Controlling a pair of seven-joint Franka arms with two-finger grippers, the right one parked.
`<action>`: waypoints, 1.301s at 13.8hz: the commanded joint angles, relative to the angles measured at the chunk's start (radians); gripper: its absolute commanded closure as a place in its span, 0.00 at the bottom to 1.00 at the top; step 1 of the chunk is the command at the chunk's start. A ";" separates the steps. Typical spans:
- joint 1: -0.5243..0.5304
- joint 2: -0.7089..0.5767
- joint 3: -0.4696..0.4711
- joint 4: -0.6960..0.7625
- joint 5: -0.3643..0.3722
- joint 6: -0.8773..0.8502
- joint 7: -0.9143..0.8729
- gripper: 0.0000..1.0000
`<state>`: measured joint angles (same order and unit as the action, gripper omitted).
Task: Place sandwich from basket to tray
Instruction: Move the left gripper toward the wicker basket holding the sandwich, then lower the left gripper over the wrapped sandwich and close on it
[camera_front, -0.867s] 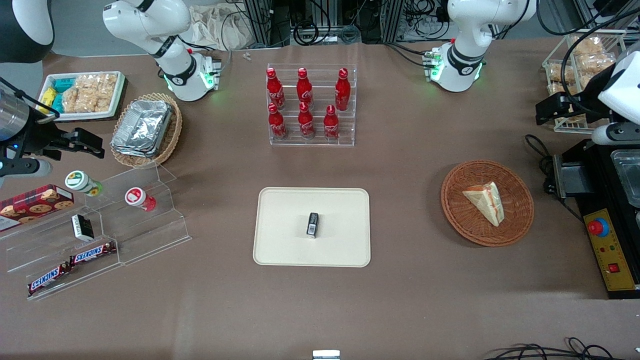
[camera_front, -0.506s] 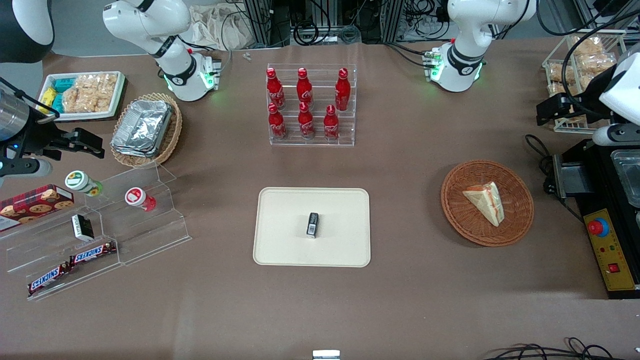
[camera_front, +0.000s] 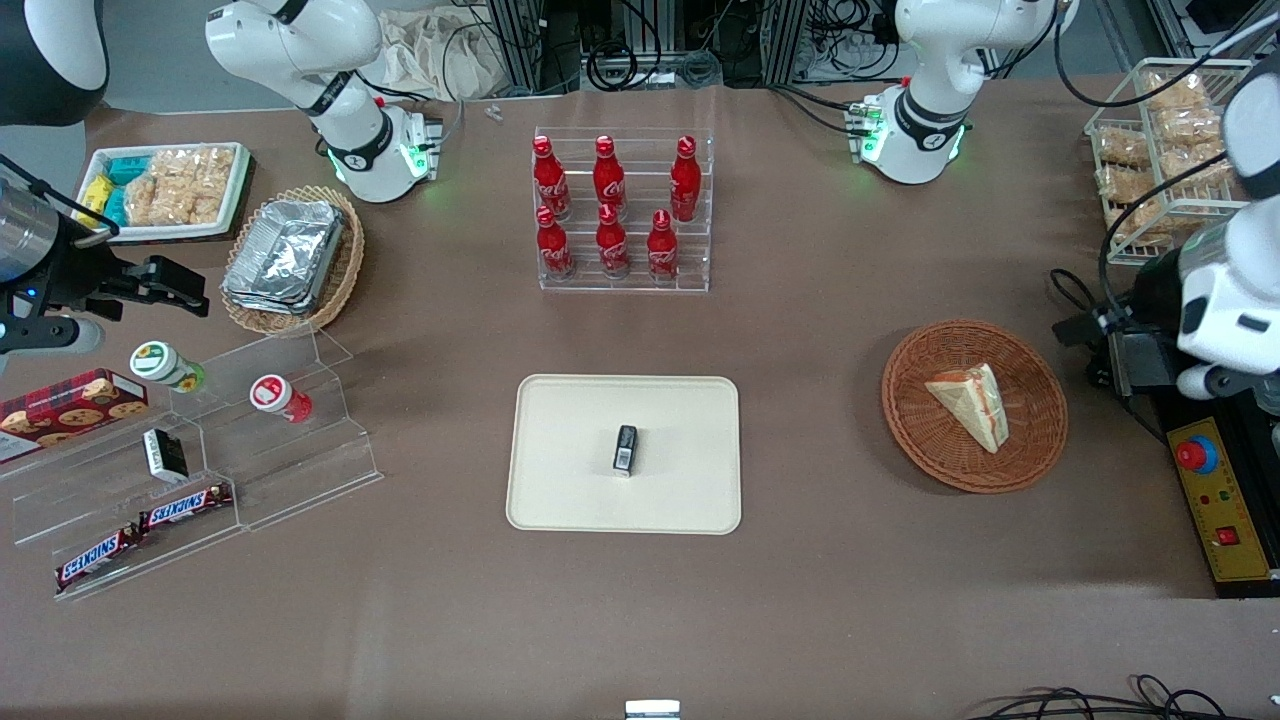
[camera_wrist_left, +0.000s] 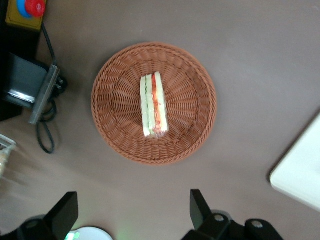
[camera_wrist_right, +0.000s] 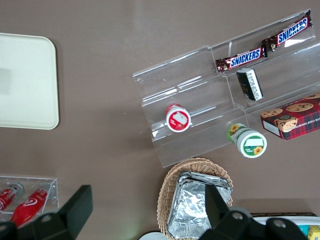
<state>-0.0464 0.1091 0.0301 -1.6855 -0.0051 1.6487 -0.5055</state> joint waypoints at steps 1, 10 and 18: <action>0.002 -0.045 -0.004 -0.184 0.004 0.144 -0.126 0.01; 0.000 0.104 -0.004 -0.519 0.030 0.704 -0.297 0.01; 0.006 0.216 -0.002 -0.513 0.036 0.827 -0.297 1.00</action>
<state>-0.0466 0.3091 0.0287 -2.1936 -0.0025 2.4310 -0.7723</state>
